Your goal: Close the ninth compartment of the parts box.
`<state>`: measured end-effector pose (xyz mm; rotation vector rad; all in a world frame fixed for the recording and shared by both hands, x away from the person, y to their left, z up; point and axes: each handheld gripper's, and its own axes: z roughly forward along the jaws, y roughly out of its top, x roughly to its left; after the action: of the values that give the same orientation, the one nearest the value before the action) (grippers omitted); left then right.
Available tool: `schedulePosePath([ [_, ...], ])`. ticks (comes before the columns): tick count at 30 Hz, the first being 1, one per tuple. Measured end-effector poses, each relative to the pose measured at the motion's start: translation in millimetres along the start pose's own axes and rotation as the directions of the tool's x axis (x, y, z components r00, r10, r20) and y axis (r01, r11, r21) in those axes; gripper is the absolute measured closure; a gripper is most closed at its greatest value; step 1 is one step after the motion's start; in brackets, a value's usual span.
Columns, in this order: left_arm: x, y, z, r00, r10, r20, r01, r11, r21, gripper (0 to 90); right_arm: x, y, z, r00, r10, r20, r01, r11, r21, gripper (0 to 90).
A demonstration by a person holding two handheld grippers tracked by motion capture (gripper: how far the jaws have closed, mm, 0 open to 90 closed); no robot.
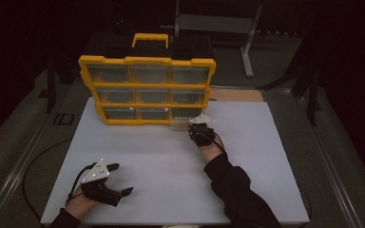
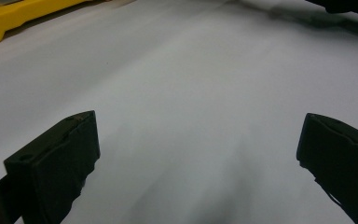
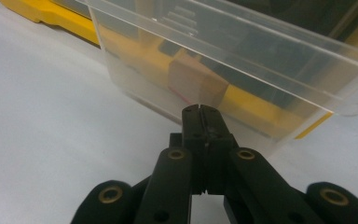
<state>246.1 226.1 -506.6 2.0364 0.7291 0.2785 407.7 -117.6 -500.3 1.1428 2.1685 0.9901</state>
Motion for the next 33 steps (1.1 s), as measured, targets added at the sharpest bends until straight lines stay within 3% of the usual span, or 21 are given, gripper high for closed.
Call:
schedulePosePath([
  [33, -0.2, 0.3, -0.6, 1.0, 0.004, -0.001, -0.004, 1.0, -0.001, 0.1, -5.5, 10.7, 13.7, 0.9995, 0.015, 0.027, -0.015, 1.0, 0.002, 90.0],
])
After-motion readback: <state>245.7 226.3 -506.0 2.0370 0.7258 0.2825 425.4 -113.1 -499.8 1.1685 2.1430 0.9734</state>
